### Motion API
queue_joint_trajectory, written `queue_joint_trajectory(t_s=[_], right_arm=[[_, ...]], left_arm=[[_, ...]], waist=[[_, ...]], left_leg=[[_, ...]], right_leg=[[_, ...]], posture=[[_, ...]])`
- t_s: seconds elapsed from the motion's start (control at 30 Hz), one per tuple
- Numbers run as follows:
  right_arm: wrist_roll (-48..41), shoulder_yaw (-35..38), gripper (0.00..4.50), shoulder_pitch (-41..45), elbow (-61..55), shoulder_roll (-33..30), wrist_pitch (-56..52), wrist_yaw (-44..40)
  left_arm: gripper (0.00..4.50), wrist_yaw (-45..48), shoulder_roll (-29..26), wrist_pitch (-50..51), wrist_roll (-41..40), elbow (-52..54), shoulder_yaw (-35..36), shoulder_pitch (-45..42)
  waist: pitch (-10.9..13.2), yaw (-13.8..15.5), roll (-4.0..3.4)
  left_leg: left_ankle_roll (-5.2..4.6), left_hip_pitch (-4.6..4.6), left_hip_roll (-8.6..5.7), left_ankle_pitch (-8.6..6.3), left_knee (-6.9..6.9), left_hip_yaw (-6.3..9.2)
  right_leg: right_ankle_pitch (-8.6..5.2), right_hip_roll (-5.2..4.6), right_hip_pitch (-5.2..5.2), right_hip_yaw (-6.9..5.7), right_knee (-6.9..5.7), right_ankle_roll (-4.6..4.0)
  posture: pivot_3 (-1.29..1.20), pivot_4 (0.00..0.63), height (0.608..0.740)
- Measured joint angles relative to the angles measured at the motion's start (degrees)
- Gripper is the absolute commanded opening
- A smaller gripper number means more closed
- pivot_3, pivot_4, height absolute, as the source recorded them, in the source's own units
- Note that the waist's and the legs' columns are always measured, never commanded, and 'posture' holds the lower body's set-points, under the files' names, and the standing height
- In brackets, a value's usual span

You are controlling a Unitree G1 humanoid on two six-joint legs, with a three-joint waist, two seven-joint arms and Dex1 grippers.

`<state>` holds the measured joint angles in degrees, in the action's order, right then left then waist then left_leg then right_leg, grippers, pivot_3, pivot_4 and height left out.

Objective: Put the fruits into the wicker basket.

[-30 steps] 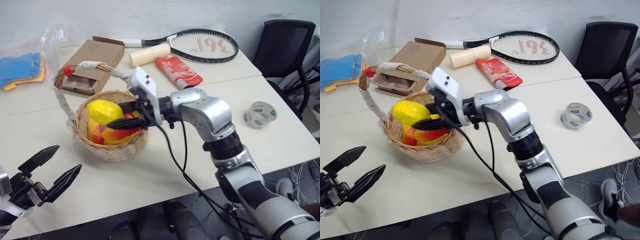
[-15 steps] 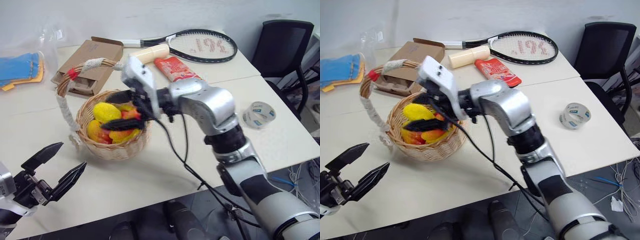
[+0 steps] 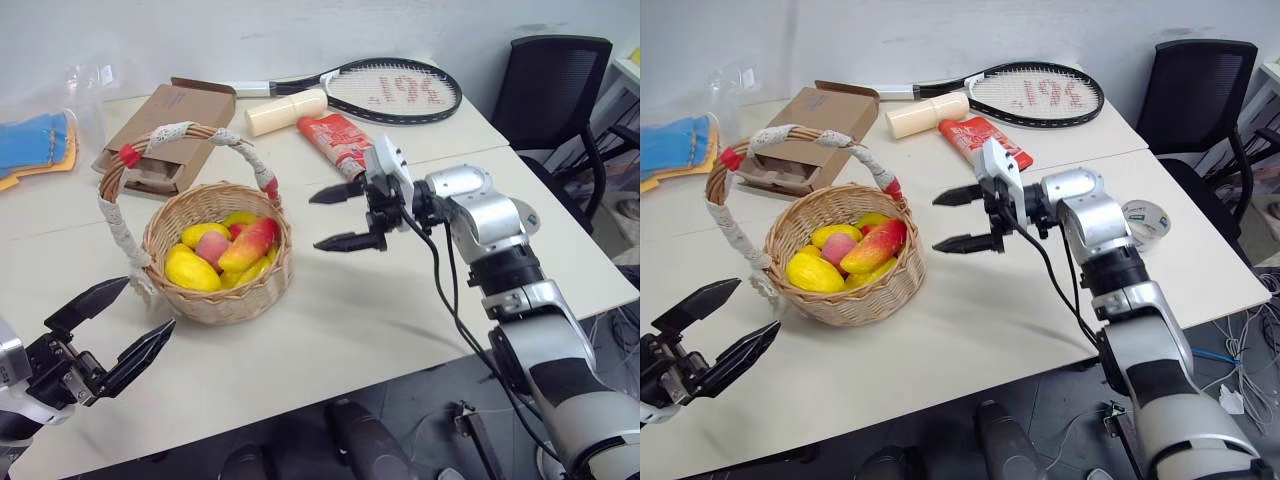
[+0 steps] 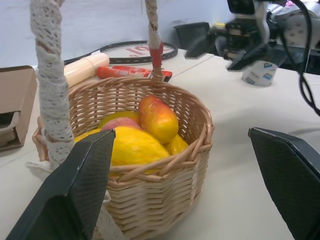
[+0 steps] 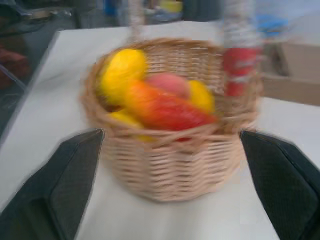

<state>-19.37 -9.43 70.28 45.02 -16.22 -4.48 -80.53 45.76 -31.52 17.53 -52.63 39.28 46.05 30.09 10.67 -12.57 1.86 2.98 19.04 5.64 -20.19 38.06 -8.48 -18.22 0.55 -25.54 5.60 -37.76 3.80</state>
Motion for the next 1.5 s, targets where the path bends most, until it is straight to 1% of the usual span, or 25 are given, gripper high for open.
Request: queue_joint_trajectory(t_s=[0.07, 0.17, 0.27, 0.43, 0.63, 0.67, 0.9, 0.93, 0.97, 1.0, 1.07, 1.1, 1.17, 1.23, 1.37, 1.43, 1.5], right_arm=[[1.43, 1.13, 4.46, 4.95, 8.09, 3.41, 5.66, 0.23], [3.81, 1.62, 4.46, 8.37, 16.07, 7.34, 11.31, 0.01], [5.71, 1.94, 3.93, 9.29, 21.86, 9.92, 12.77, -1.32], [8.75, 2.26, 2.35, 11.67, 25.04, 10.41, 13.50, -4.95], [10.05, 3.70, 0.32, 11.25, 25.34, 10.10, 14.46, -6.61], [10.04, 4.09, 0.15, 10.95, 25.26, 9.95, 14.53, -6.87], [8.18, 5.28, 0.16, 6.21, 20.26, 5.65, 13.49, -7.97], [4.97, 5.06, 0.16, -0.45, 6.93, 0.52, 6.57, -8.00], [3.10, 6.32, 0.16, -5.85, -2.52, -4.24, -0.24, -7.66], [2.17, 7.50, 0.16, -8.22, -6.33, -6.31, -3.60, -7.40], [-1.67, 10.52, 0.16, -15.74, -19.29, -11.85, -13.23, -3.75], [-3.06, 12.19, 0.16, -17.70, -22.66, -13.52, -16.47, -2.18], [-6.15, 18.14, 0.16, -22.72, -30.52, -18.35, -23.61, 4.04], [-7.83, 23.73, 0.16, -26.47, -34.69, -21.71, -26.73, 9.22], [-9.03, 33.12, 0.16, -33.31, -37.77, -24.36, -27.39, 18.89], [-8.27, 34.91, 0.16, -35.67, -37.81, -24.61, -25.58, 22.29], [-5.58, 35.00, 0.16, -36.99, -36.87, -24.65, -22.52, 26.86]], left_arm=[[4.50, -0.03, -0.07, 0.00, -0.19, 0.29, 0.00, -0.01], [4.50, -0.16, -0.05, 0.01, -0.43, 0.43, 0.00, 0.10], [4.50, -0.44, -0.02, 0.01, -0.79, 0.58, 0.07, 0.77], [4.50, -0.89, 0.04, -0.02, -1.25, 0.98, 0.17, 1.90], [4.50, -1.50, 0.14, -0.18, -1.20, 1.22, 0.01, 1.83], [4.50, -1.59, 0.14, -0.20, -1.17, 1.22, -0.12, 1.67], [4.50, -1.87, -0.67, -0.24, -0.71, 0.73, -2.35, -0.94], [4.50, -1.74, -2.62, -0.04, -0.34, 0.27, -4.54, -4.48], [4.50, -1.72, -3.64, 0.15, -0.19, -0.33, -6.00, -6.22], [4.50, -1.68, -3.74, 0.19, -0.15, -0.98, -6.53, -6.76], [4.50, -1.44, -4.75, 0.82, -0.08, -2.27, -8.69, -9.14], [4.50, -1.25, -4.86, 0.88, -0.08, -2.40, -9.04, -9.50], [4.50, -0.63, -5.72, 1.29, -0.05, -4.18, -11.06, -11.97], [4.50, 0.16, -6.01, 1.44, 0.04, -5.68, -12.20, -13.45], [4.50, 1.62, -7.13, 2.14, 0.72, -9.35, -15.29, -17.85], [4.50, 2.22, -7.45, 2.38, 0.99, -10.68, -16.68, -20.38], [4.50, 2.70, -7.62, 2.53, 1.19, -11.60, -18.35, -23.00]], waist=[[0.01, -0.15, -0.02], [0.01, -0.11, -0.02], [0.02, 0.07, -0.04], [0.02, 0.01, -0.05], [0.03, -0.08, -0.06], [0.03, -0.06, -0.05], [0.02, 0.43, -0.04], [0.03, 1.80, -0.06], [0.04, 2.84, -0.08], [0.06, 3.07, -0.11], [0.08, 3.65, -0.13], [0.08, 3.82, -0.14], [0.13, 4.03, -0.22], [0.13, 3.92, -0.22], [0.13, 3.85, -0.21], [0.13, 3.78, -0.22], [0.13, 3.65, -0.22]], left_leg=[[0.03, 0.01, 0.06, -0.01, -0.02, -0.01], [0.06, 0.09, 0.15, -0.01, -0.01, -0.01], [0.06, 0.16, 0.16, -0.01, 0.08, -0.01], [0.07, 0.13, 0.14, 0.00, 0.15, 0.02], [0.14, 0.13, 0.13, 0.03, 0.10, 0.05], [0.14, 0.13, 0.13, 0.03, 0.10, 0.05], [0.11, 0.14, 0.06, 0.04, 0.18, 0.09], [0.12, 0.27, 0.03, 0.05, 0.22, 0.34], [0.11, 0.28, 0.03, 0.04, 0.19, 0.34], [0.11, 0.28, 0.02, 0.03, 0.18, 0.34], [0.13, 0.32, 0.02, 0.02, 0.15, 0.30], [0.14, 0.31, 0.01, 0.01, 0.15, 0.29], [0.14, 0.23, -0.06, 0.01, 0.13, 0.23], [0.15, 0.15, -0.06, 0.02, 0.12, 0.18], [0.12, 0.10, -0.13, 0.09, 0.13, 0.07], [0.10, 0.09, -0.17, 0.11, 0.12, 0.06], [0.07, 0.07, -0.21, 0.11, 0.11, 0.06]], right_leg=[[-0.03, -0.01, 0.00, -0.08, 0.01, -0.05], [-0.06, -0.08, 0.00, -0.22, 0.01, -0.10], [-0.06, -0.21, 0.01, -0.26, -0.01, -0.10], [-0.05, -0.20, 0.03, -0.26, -0.11, -0.08], [-0.06, -0.14, 0.02, -0.29, -0.11, -0.10], [-0.06, -0.15, 0.03, -0.30, -0.12, -0.10], [-0.04, -0.23, 0.09, -0.30, -0.11, -0.05], [-0.04, -0.22, 0.12, -0.48, -0.07, -0.06], [-0.05, -0.24, 0.11, -0.46, -0.04, -0.05], [-0.05, -0.22, 0.08, -0.42, -0.02, -0.04], [-0.05, -0.19, 0.06, -0.43, 0.02, -0.03], [-0.05, -0.17, 0.06, -0.41, 0.03, -0.03], [-0.05, -0.13, 0.06, -0.32, 0.00, -0.03], [-0.04, -0.07, 0.07, -0.21, -0.03, -0.01], [0.03, -0.01, 0.09, -0.03, -0.07, 0.09], [0.07, 0.00, 0.09, 0.10, -0.06, 0.16], [0.12, 0.00, 0.08, 0.22, -0.05, 0.24]], posture=[[0.00, 0.150, 0.740], [0.00, 0.150, 0.740], [0.00, 0.150, 0.740], [0.00, 0.150, 0.740], [0.00, 0.150, 0.740], [0.00, 0.150, 0.740], [0.00, 0.150, 0.740], [0.00, 0.150, 0.740], [0.00, 0.150, 0.740], [0.00, 0.150, 0.740], [0.00, 0.150, 0.740], [0.00, 0.150, 0.740], [0.00, 0.150, 0.740], [0.00, 0.150, 0.740], [0.00, 0.150, 0.740], [0.00, 0.150, 0.740], [0.00, 0.150, 0.740]])
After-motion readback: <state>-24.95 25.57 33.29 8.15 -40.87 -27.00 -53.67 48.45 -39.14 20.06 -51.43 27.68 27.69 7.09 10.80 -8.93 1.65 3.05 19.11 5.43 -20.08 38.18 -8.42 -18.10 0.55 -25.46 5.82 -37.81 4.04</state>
